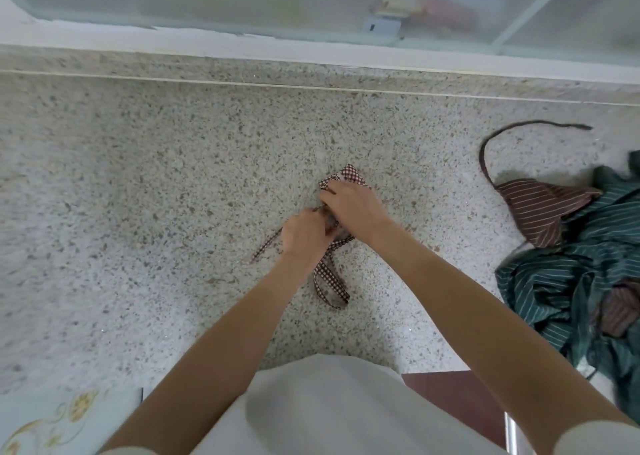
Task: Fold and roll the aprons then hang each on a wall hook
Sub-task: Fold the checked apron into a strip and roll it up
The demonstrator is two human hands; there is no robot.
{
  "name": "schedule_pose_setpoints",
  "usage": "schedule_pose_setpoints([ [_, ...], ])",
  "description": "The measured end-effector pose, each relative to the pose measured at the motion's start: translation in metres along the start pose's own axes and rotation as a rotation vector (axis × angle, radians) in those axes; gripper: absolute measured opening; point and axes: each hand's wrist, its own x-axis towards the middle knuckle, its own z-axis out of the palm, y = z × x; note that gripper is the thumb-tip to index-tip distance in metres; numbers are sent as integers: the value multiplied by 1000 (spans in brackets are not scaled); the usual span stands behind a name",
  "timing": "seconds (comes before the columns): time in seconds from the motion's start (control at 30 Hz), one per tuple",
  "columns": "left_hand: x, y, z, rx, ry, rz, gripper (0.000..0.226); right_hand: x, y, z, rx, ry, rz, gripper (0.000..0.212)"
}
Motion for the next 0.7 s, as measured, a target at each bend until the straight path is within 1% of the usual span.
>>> schedule_pose_setpoints([
  [0.1,0,3,-8,34,-16,15,30,1,3,-2,-14,-69,50,29],
  [0.17,2,0,-12,36,-25,42,28,-1,6,-2,-39,-88,48,28],
  [0.27,12,-16,-17,-61,-26,67,25,-7,12,0,-36,-110,71,21],
  [0.33,18,-27,-16,-89,14,137,22,-10,14,4,-29,-86,89,20],
  [0.4,19,-34,-14,-119,102,198,20,-9,13,10,-9,-39,84,20],
  [0.47,18,-36,-12,-152,190,222,21,-6,10,14,80,25,127,17],
  [0.53,18,-37,-14,-168,228,203,22,-2,8,15,214,39,193,17],
  [0.63,25,-40,-23,-196,241,172,18,7,10,14,367,-31,245,15],
  [0.7,29,-42,-32,-335,230,102,13,10,11,14,415,-57,251,13],
])
